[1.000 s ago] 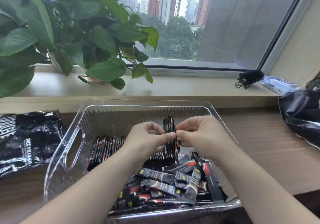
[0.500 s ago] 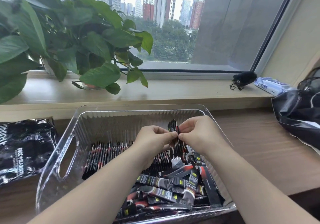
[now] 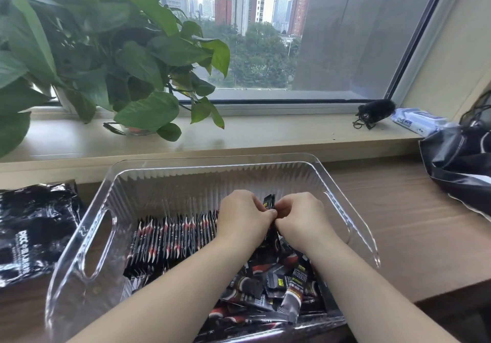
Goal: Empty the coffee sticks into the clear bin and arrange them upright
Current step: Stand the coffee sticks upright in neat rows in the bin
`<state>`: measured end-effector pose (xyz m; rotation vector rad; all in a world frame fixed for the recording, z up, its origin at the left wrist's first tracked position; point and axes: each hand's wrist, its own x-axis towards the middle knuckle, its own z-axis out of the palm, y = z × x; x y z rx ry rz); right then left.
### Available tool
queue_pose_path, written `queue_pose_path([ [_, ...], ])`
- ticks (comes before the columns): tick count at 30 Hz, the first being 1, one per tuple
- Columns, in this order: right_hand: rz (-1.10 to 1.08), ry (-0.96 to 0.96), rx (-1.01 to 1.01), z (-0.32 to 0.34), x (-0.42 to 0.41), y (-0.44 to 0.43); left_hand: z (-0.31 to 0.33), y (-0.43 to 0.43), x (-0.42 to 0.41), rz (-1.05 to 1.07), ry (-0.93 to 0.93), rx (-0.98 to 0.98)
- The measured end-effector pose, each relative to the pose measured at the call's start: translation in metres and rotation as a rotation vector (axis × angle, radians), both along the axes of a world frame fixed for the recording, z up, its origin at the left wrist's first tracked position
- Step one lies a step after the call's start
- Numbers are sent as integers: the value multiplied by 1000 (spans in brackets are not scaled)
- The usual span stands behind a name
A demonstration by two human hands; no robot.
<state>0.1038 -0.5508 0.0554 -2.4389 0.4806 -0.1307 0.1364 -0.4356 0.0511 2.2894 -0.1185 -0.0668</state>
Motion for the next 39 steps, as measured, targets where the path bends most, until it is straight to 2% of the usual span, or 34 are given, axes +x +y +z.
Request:
queue_pose_path([
  [7, -25, -5, 49, -6, -1, -5, -5, 1, 6, -19, -39, 77],
  [13, -35, 49, -9, -7, 0, -6, -4, 1, 3, -93, -113, 173],
  [17, -24, 74, -26, -6, 1, -7, -1, 8, 4, -228, -118, 175],
  [21, -18, 92, -31, -4, 2, -7, 14, 30, -1, -457, -13, 182],
  [24, -19, 85, -28, -4, 2, -6, 20, 43, -5, -536, 27, 224],
  [33, 37, 64, 27, -4, -11, -7, -13, 48, -5, -527, -230, 328],
  [39, 198, 110, 88, -4, -27, -9, -18, 47, -3, -589, -335, 349],
])
